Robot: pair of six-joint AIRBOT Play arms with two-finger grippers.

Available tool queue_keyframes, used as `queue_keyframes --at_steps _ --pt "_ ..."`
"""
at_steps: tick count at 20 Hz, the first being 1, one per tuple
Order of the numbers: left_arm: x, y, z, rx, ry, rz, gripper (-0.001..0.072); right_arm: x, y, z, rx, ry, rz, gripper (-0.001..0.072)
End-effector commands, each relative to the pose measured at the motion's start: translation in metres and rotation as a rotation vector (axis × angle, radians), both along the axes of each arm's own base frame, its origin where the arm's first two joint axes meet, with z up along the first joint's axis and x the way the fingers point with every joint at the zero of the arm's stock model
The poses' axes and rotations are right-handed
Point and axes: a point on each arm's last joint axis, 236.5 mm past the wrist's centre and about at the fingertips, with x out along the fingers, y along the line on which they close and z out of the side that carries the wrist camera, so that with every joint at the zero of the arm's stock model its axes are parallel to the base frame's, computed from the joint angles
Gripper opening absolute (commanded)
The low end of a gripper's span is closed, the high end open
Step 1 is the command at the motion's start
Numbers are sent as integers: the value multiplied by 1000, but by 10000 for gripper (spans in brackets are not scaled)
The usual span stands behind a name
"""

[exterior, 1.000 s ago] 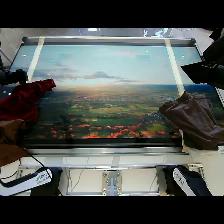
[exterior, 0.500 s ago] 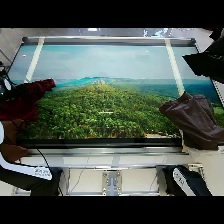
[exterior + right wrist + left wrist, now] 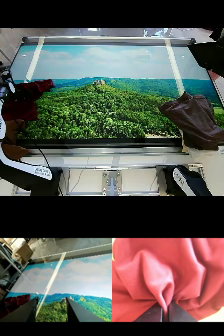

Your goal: Fold the shirts.

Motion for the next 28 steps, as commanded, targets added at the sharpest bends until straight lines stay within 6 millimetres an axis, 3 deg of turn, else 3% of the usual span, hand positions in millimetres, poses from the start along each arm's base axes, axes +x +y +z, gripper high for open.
queue_keyframes --at_steps 1,4,6,9,11,14,15,16,17,18,19,20,22,25,26,27,28 --pt "22 -40 76 -51 -184 -29 15 -1 5 20 75 -45 12 410" --pt "23 -133 157 -249 -348 -103 15 -11 7 50 50 -116 14 411" --pt "4 -207 181 -346 -314 -237 15 -23 11 77 21 -182 18 410" --pt "-46 -316 177 -462 -126 -464 15 -46 17 104 -86 -245 29 410" --pt "-76 -374 164 -482 -5 -602 15 -58 17 105 -191 -243 27 410" --pt "-105 -461 158 -487 32 -809 16 -68 10 87 -331 -177 16 410" --pt "-107 -488 160 -486 -3 -867 17 -68 6 76 -366 -141 11 409" --pt "-101 -506 166 -458 -68 -911 76 -67 -1 65 -401 -102 0 410" --pt "-88 -514 178 -395 -159 -955 348 -65 -10 56 -438 -67 -22 409" --pt "-74 -513 195 -326 -249 -973 683 -62 -22 46 -480 -33 -57 409" --pt "-63 -501 213 -254 -316 -970 701 -60 -34 35 -516 14 -86 409" --pt "-51 -477 229 -162 -367 -939 701 -59 -41 22 -532 72 -94 409" --pt "-38 -407 235 -71 -349 -733 699 -54 -44 -15 -509 213 -60 409" --pt "-54 -295 188 -35 -125 -398 695 -33 -43 -75 -447 380 13 409" --pt "-64 -274 167 -46 -60 -343 684 -25 -39 -98 -409 437 49 409" --pt "-79 -265 142 -95 4 -302 582 -18 -33 -118 -362 488 90 409" --pt "-94 -271 114 -173 64 -283 476 -11 -24 -136 -295 535 138 409"
